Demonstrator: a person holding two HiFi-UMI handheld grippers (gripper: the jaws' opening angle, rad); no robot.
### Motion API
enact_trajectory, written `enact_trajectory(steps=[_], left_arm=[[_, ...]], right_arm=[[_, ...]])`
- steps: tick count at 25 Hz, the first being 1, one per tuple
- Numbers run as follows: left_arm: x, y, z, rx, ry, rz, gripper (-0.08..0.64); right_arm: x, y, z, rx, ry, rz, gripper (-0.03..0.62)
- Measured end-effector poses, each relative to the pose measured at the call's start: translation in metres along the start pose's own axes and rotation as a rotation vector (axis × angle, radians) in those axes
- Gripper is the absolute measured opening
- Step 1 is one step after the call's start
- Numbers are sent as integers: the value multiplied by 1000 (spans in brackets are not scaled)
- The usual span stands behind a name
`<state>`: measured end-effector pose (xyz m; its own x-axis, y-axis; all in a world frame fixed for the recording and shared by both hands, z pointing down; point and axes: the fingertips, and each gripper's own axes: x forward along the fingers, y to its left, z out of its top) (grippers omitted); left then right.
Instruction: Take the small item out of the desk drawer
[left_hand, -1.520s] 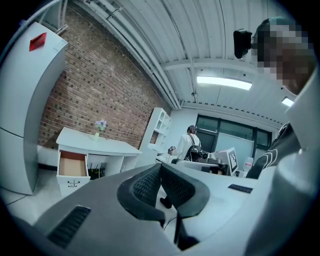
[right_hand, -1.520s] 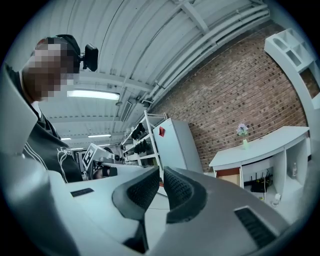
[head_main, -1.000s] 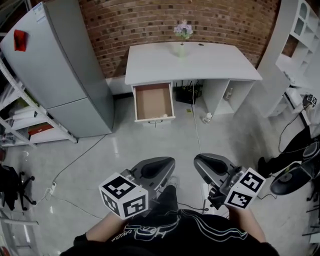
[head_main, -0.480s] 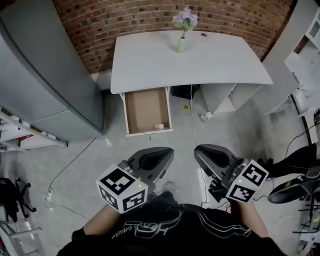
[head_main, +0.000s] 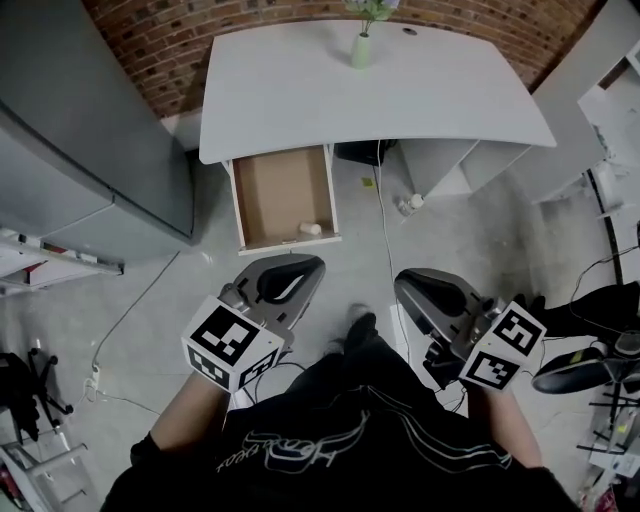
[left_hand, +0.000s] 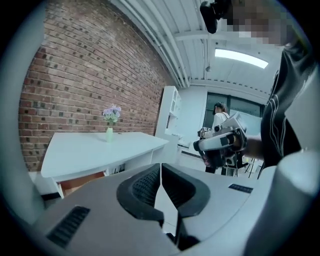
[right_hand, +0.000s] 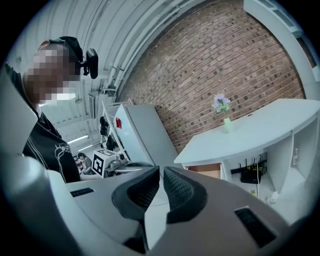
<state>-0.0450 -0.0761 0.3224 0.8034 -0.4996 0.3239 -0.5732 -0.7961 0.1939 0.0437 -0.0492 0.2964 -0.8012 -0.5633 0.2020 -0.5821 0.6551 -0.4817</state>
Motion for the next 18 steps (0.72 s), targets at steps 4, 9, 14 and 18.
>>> enact_trajectory(steps=[4,9,14,18], left_arm=[[14,16,-22,73,57,21,25],[36,33,-41,118,132,-8,26],[73,70,-55,210,226,-47,36],[102,106,-76,265,331,-73,97]], right_arm=[[7,-13,-12,14,7,24,55],[14,-39,-10,38,14,38,55],[39,-84,-9,89,32,35,55],[63,-124,-13,138,69,27,55]])
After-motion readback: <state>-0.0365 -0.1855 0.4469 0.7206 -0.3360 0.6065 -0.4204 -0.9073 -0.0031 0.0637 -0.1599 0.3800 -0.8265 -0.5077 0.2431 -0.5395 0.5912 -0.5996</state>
